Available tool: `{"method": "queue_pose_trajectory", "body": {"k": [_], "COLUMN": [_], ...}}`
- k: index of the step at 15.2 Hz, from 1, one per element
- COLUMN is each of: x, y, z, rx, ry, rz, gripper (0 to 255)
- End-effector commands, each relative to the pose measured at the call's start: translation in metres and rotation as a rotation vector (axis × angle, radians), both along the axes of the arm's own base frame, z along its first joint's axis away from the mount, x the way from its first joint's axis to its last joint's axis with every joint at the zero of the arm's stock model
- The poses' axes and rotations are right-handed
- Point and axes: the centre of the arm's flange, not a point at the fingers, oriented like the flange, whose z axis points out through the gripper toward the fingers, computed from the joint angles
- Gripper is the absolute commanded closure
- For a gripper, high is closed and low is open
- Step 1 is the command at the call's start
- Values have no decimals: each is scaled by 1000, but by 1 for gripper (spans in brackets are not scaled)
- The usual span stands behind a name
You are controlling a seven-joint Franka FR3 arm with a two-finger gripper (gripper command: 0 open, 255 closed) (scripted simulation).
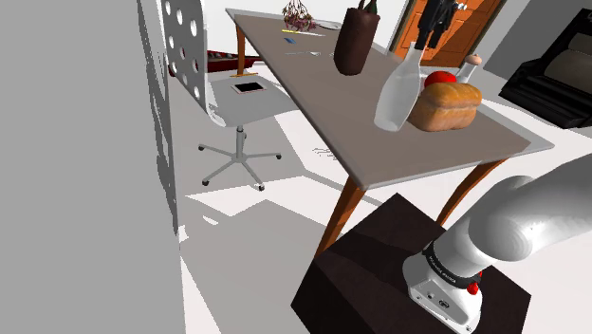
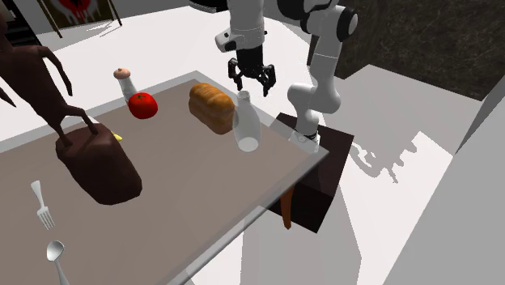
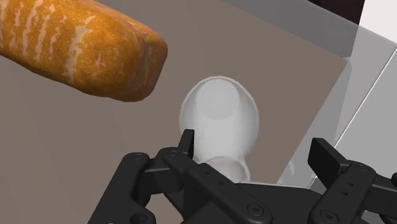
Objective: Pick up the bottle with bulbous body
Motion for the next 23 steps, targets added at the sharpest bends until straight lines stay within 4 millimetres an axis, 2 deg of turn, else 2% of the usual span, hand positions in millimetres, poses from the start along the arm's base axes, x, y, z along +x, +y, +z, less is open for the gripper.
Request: {"method": "queue_pose_trajectory", "body": {"k": [1, 8, 10, 11, 20, 23], "x": [13, 13, 13, 12, 13, 13], "y": [-15, -15, -15, -14, -15, -15], "z": [14, -23, -26, -26, -26, -11], "rx": [0, 0, 0, 0, 0, 0], "ry": [3, 3, 3, 3, 3, 3], "rz": [-3, -3, -3, -3, -3, -3], "gripper": [0, 0, 0, 255, 255, 255]}}
